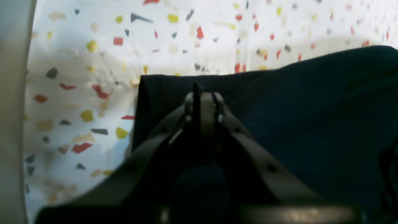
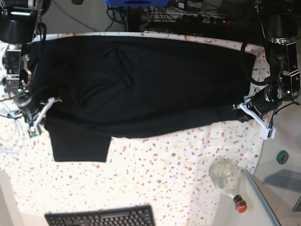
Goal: Layout the t-shirt on the table in an organized manner, then fold the t-shirt properly
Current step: 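Fold the hem over toward the collar edge with both grippers, then lower the hem onto the collar edge and hold it with both grippers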
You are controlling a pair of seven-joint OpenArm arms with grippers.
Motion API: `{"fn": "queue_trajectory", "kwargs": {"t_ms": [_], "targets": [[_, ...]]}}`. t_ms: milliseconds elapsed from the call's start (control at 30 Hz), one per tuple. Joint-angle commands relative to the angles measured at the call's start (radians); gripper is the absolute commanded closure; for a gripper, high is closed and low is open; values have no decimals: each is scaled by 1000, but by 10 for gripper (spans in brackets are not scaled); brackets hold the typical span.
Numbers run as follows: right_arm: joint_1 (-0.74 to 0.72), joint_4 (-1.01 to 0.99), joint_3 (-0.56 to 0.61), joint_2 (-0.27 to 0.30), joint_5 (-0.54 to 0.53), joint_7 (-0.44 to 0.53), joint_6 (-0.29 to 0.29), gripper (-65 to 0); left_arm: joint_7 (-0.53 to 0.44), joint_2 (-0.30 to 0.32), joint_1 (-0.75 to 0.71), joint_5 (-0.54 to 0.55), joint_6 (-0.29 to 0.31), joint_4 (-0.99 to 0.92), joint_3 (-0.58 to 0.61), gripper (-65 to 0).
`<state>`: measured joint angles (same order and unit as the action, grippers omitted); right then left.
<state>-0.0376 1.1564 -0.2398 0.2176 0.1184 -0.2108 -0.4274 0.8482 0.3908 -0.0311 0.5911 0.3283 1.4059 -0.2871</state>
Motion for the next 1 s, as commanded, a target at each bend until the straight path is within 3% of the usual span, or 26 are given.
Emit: {"fn": "queue_trajectory", "kwargs": {"t_ms": [0,133,333,767,900,967], "targets": [[-15,18,-7,19,-9,23,8,0,-11,26,-7,14,28,22,-8,0],[15,53,-7,21,-10,1,8,0,-11,30,-46,13,56,22,-37,0],[21,129,-8,21,-10,-149,8,0,-11,64,-69,11,56,22,-77,0],[43,284,-34,15,-10,-273,8,0,-13,76,-56,11,56,22,-91,0],[54,353,-40,15,-10,-407,8,0,-13,76,-54,11,56,22,-91,0],[77,366,-39,15,-10,-425,-3,0,-13,76,-54,11,56,22,-91,0]]}}
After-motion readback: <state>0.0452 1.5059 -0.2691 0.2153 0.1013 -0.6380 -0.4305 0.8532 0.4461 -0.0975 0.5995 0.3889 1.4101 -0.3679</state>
